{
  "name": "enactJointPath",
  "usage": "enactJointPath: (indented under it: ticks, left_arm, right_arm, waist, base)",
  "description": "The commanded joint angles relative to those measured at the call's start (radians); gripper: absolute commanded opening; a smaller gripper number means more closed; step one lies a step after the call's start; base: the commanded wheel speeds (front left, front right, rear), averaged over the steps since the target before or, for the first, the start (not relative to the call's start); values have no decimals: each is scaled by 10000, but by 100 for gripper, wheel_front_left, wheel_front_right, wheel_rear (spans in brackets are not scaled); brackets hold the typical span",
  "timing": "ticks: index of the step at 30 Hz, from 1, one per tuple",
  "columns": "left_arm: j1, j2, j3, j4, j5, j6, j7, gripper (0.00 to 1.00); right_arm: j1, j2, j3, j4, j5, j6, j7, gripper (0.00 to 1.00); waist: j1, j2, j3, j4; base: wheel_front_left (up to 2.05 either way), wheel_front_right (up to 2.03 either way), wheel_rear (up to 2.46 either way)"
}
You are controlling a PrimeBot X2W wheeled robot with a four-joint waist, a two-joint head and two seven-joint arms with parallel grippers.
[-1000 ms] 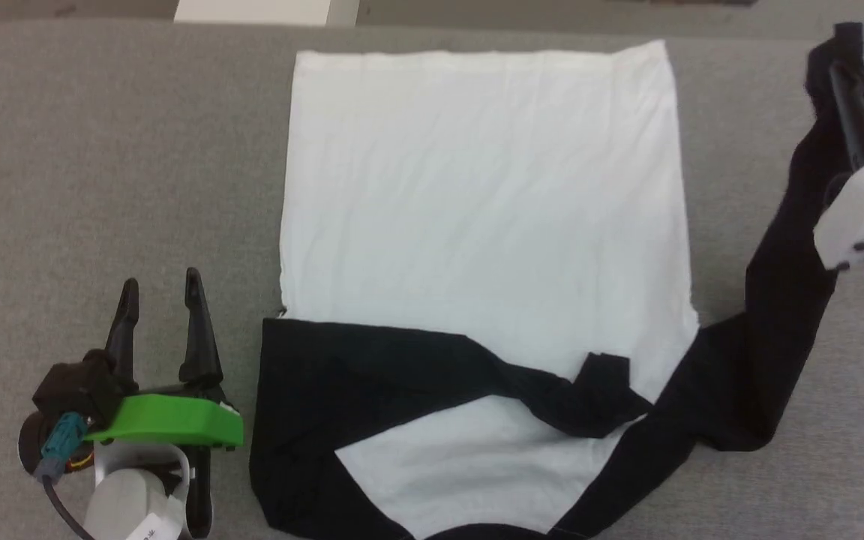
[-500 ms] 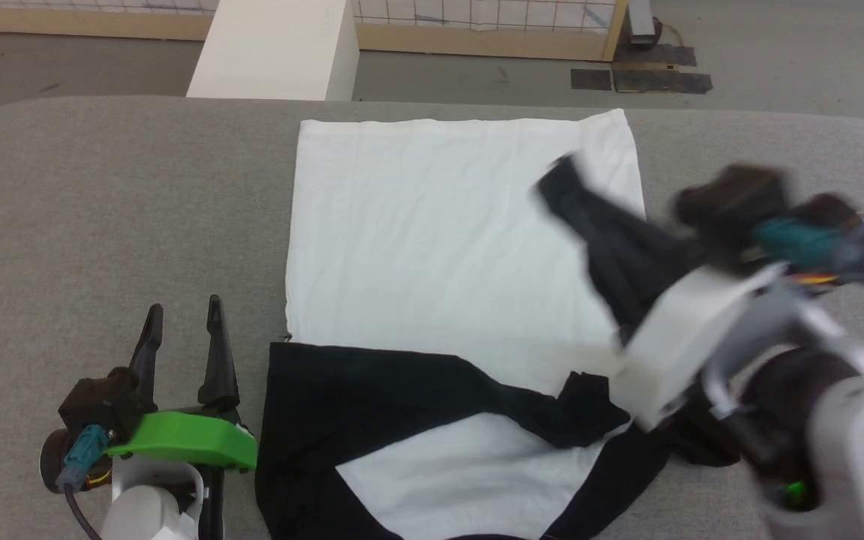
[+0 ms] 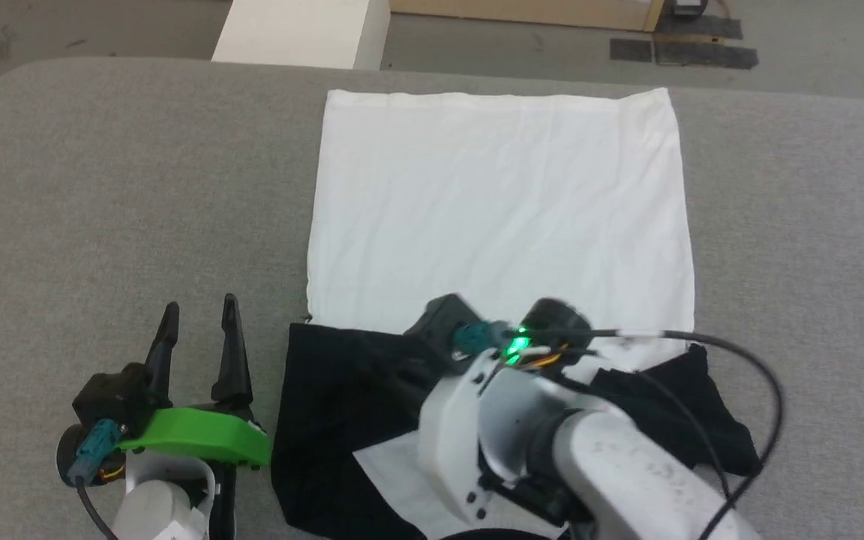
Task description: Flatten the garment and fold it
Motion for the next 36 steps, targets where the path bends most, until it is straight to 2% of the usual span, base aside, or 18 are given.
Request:
enactJointPath:
  ticks: [1,8,9,10,11,12,16,21,27,32,36]
  left_arm:
    - [-215,-5,-27,62,-101,-50,-28,100]
    - [-463,-76,-195,269,-171,-68,-51,100]
    - [-482,-84,-213,306,-176,-72,-54,100]
    - [-497,-91,-218,322,-181,-75,-55,100]
    - [-510,-98,-218,323,-186,-79,-56,100]
    - [-510,-104,-214,325,-187,-81,-57,100]
    - [-502,-118,-217,350,-133,-95,-58,100]
    - [-697,175,-284,334,3,-200,-59,100]
    - [-1734,1174,-592,96,240,-367,478,100]
    - [-3183,2244,-837,-2,35,-467,1544,100]
    - [-4459,3099,-1102,113,-469,-499,2719,100]
  right_arm:
    - [-227,79,244,510,87,-15,-166,0]
    - [-579,178,962,2751,412,-15,-315,0]
    - [-614,180,1030,2948,511,-15,-301,25]
    - [-649,182,1078,3054,574,-15,-324,42]
    - [-686,183,1126,3155,644,-15,-329,95]
    - [-713,183,1127,3200,703,-15,-357,100]
    - [-812,185,639,2913,909,-15,-1055,100]
    - [-707,185,-669,1704,771,-15,-2200,100]
    - [-161,69,-2896,-208,-879,-15,-3373,100]
    - [601,104,-4613,-1678,-2042,-15,-4074,100]
    - [1144,160,-5446,-2309,-2295,-15,-4349,100]
  waist:
    - [1,109,238,202]
    - [1,109,603,521]
    - [1,109,632,541]
    - [1,109,649,549]
    - [1,109,665,551]
    - [1,109,670,544]
    - [1,109,598,435]
    - [1,109,508,91]
    - [1,109,955,-605]
    - [1,109,1673,-1264]
    - [1,109,2405,-1833]
  base:
    - [0,0,0]
    - [0,0,0]
    - [0,0,0]
    - [0,0,0]
    - [0,0,0]
    - [0,0,0]
    - [0,0,0]
    - [0,0,0]
    - [0,0,0]
    - [0,0,0]
    - [0,0,0]
